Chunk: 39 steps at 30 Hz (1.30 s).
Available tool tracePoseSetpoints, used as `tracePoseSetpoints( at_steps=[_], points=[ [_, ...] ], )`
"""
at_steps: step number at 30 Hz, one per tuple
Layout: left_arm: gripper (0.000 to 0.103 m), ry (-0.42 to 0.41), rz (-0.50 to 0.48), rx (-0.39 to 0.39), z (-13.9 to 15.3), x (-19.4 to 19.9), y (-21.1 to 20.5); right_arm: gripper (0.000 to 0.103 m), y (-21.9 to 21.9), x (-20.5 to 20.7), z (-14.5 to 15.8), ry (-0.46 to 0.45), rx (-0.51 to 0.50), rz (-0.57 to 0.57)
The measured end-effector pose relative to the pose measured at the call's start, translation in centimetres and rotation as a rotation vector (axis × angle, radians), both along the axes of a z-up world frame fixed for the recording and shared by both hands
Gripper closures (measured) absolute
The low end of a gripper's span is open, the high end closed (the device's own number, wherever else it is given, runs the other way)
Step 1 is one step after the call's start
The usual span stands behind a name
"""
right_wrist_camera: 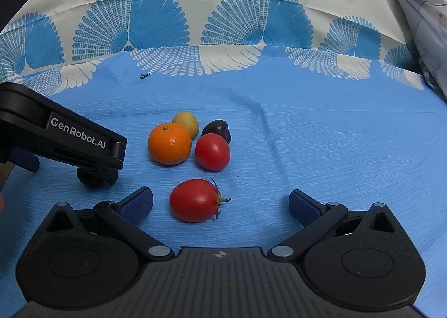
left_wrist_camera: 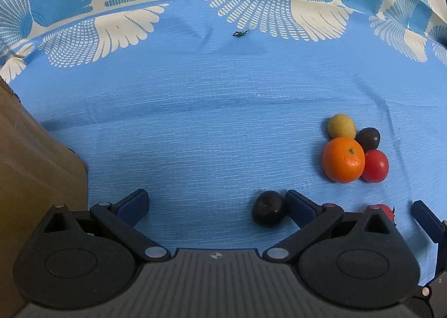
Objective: Organize fruits
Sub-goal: 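Close the left tool on a dark plum while the right tool grasps a red tomato, then carry the plum and the tomato over the cardboard box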
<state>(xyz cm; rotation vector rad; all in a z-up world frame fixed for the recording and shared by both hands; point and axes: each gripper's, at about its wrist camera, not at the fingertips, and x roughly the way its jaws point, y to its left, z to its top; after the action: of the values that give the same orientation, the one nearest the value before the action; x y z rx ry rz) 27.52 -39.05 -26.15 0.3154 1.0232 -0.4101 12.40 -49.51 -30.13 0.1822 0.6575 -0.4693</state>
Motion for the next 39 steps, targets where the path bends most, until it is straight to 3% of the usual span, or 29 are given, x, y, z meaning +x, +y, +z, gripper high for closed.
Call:
tracePoseSetpoints(
  at_steps=[15,18,19,20,21,22,23,24,25,26,39],
  points=[
    [0.000,-0.003,-0.002,-0.002,0.0,0.0,0.0,0.001,0.0,0.1,0.0,-0.001,0.000,0.002],
    [0.000,-0.003,-0.001,-0.001,0.1,-0.1,0.0,0.006,0.0,0.0,0.0,-0.007,-0.001,0.014],
    [0.000,-0.002,-0.003,0.000,0.1,0.0,0.0,0.013,0.1,-0.1,0.1,-0.015,-0.001,0.023],
    [0.003,-0.002,-0.008,0.002,0.2,0.0,0.0,0.020,0.2,-0.1,0.2,-0.027,-0.002,0.039],
    [0.006,-0.002,-0.020,-0.006,0.3,-0.1,0.0,0.041,0.4,-0.3,0.4,-0.041,-0.004,0.053],
    [0.018,-0.010,-0.044,-0.018,0.6,-0.3,-0.1,0.053,0.5,-0.4,0.5,-0.052,-0.008,0.063],
    [0.037,-0.023,-0.069,-0.026,1.0,-0.7,-0.2,0.062,0.5,-0.4,0.6,-0.055,-0.005,0.068],
    [0.048,-0.028,-0.094,-0.038,1.5,-1.0,-0.4,0.067,0.3,-0.5,0.7,-0.063,0.005,0.067],
    [0.070,-0.017,-0.109,-0.054,1.8,-1.2,-0.5,0.067,0.1,-0.6,0.8,-0.076,0.021,0.062],
    [0.080,-0.001,-0.117,-0.071,2.0,-1.3,-0.6,0.067,-0.1,-0.8,0.9,-0.087,0.030,0.052],
    [0.080,-0.038,-0.149,-0.203,6.3,-4.1,1.9,0.067,-1.3,-1.6,1.8,-0.145,0.043,-0.016]
  ],
)
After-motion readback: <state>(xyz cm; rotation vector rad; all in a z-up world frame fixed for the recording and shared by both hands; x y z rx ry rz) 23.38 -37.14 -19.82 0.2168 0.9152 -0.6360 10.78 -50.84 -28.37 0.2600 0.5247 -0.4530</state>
